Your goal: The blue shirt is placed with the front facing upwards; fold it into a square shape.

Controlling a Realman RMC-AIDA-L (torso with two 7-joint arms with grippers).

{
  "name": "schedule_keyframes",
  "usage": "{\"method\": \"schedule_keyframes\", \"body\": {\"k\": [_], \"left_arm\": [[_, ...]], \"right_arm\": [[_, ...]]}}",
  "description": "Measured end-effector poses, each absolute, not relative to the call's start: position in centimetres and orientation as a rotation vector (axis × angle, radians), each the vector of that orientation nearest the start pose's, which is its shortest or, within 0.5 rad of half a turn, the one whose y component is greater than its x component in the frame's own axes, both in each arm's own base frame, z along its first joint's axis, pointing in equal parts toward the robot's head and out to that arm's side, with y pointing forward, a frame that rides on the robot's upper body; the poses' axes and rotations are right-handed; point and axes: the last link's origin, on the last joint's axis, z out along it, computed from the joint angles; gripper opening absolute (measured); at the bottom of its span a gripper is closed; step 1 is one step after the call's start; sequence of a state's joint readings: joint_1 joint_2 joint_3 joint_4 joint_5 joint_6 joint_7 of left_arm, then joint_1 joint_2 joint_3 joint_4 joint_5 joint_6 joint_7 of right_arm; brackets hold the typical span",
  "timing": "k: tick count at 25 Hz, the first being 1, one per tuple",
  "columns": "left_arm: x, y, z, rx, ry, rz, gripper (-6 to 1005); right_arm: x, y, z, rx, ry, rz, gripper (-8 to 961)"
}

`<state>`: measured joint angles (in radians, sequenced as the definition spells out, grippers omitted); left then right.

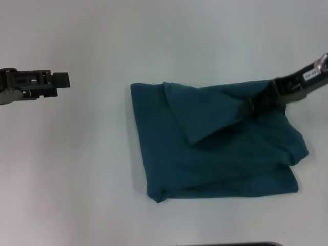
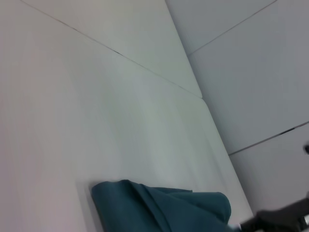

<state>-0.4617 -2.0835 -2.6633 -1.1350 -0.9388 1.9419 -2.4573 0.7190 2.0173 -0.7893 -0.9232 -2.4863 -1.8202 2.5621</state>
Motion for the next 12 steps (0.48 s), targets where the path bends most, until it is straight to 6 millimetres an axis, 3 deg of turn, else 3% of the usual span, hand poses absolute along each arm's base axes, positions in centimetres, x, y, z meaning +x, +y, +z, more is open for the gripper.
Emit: {"method": "schedule_keyframes", "body": {"k": [4, 12], "left_arm": [[-26.3, 29.5, 8.8, -2.386, -1.801, -0.653, 735], [-26.3, 29.5, 8.8, -2.394, -1.789, -0.652, 733]], "right_arm": [[21.9, 33.5, 3.1, -2.667, 1.821, -0.107, 457], [21.8, 32.6, 3.0, -2.721, 1.883, -0.067, 457]]}}
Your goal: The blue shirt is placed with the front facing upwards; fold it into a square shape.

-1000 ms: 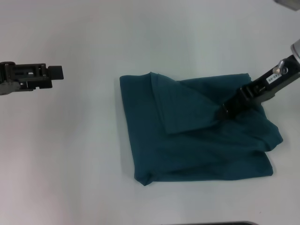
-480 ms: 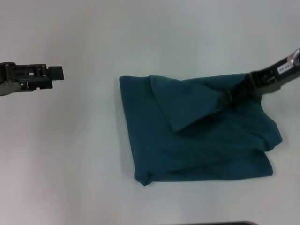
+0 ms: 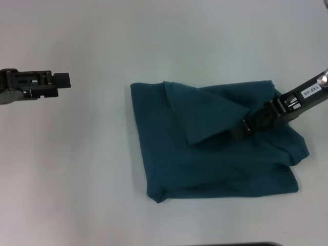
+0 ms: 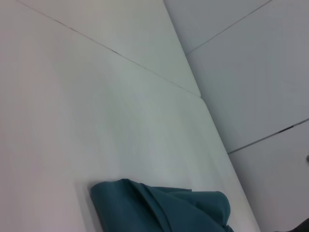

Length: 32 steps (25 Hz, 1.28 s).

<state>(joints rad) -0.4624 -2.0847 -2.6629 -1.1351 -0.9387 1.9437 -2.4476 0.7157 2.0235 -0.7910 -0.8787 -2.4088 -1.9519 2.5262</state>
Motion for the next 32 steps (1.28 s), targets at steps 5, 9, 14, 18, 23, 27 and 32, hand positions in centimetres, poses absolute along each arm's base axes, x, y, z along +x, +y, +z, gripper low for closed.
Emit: {"method": "schedule_keyframes", "body": {"k": [5, 9, 14, 18, 23, 27, 32], "left_arm": [[-26.2, 29.6, 8.8, -2.399, -1.785, -0.651, 733], [-26.1, 29.6, 8.8, -2.398, -1.785, -0.652, 733], [-26.3, 29.5, 8.8, -2.393, -1.79, -0.653, 734], [-26.3, 29.4, 8.9, -2.386, -1.791, -0.66, 734], [-26.3, 29.5, 8.9, -2.387, -1.79, -0.66, 734], [-26.2, 29.5, 8.9, -2.395, -1.783, -0.666, 735], [-26.1, 29.5, 8.8, -2.397, -1.78, -0.679, 733]], "right_arm": [[21.5, 33.0, 1.5, -2.729, 1.84, -0.13, 457], [20.8, 33.3, 0.2, -2.756, 1.807, -0.186, 456], [20.0, 33.7, -0.5, -2.752, 1.789, -0.221, 456], [20.0, 33.8, -0.5, -2.722, 1.819, -0.251, 456], [20.6, 33.8, -0.6, -2.686, 1.838, -0.26, 456], [20.9, 33.8, -1.1, -2.651, 1.829, -0.297, 457], [20.8, 34.3, -0.9, -2.627, 1.836, -0.253, 457]]}}
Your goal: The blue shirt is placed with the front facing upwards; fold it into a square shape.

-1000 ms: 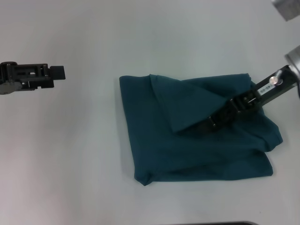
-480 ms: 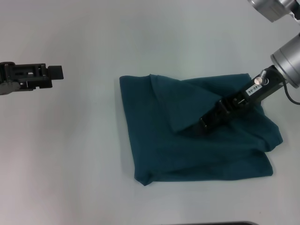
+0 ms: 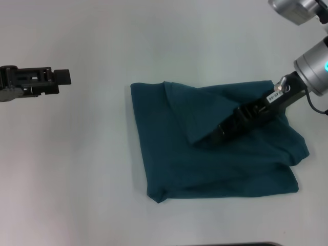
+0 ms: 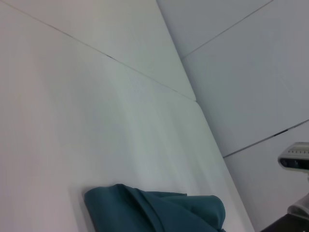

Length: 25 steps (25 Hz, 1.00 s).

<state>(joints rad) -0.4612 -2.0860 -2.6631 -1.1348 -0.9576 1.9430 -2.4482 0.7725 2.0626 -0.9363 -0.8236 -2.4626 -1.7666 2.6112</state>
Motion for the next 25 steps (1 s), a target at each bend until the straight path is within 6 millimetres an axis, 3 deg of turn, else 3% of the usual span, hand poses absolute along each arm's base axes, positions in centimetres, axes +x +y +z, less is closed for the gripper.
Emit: {"method": "schedule_keyframes", "body": {"k": [10, 20, 25], "left_arm": [[-26.1, 29.4, 8.6, -2.4, -1.785, -0.682, 733], [-26.0, 29.4, 8.5, -2.41, -1.771, -0.683, 735], [-26.1, 29.4, 8.5, -2.409, -1.773, -0.683, 734]], "right_arm": [[21.4, 34.6, -0.6, -2.529, 1.948, -0.147, 456], [21.6, 35.4, -0.5, -2.476, 1.941, -0.089, 456], [22.8, 36.7, 2.6, -2.372, 1.92, 0.041, 457]]}}
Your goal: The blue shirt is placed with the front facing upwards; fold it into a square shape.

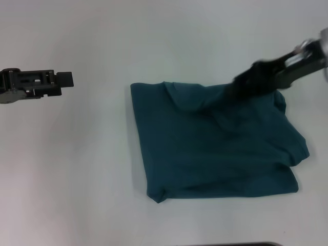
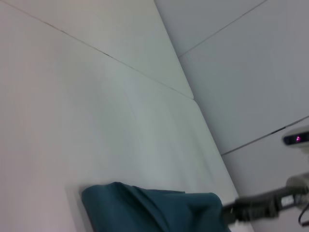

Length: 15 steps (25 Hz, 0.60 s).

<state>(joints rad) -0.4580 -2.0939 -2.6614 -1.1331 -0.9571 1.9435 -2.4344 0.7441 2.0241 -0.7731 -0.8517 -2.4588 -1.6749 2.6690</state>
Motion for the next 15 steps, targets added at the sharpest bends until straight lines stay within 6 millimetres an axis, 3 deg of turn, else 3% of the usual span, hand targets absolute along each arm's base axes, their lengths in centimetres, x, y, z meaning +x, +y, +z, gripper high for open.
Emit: {"method": "schedule_keyframes", "body": {"k": [3, 7, 15], "left_arm": [[-26.1, 29.4, 8.5, -2.408, -1.773, -0.683, 733], [-26.2, 29.3, 8.6, -2.4, -1.775, -0.687, 734], [-26.3, 29.4, 8.9, -2.391, -1.776, -0.687, 734]], "right_arm": [[23.8, 37.5, 5.3, -2.281, 1.911, 0.141, 457], [24.2, 37.7, 7.3, -2.248, 1.91, 0.195, 457], [21.9, 36.4, 6.4, -2.431, 1.932, 0.213, 457]]}}
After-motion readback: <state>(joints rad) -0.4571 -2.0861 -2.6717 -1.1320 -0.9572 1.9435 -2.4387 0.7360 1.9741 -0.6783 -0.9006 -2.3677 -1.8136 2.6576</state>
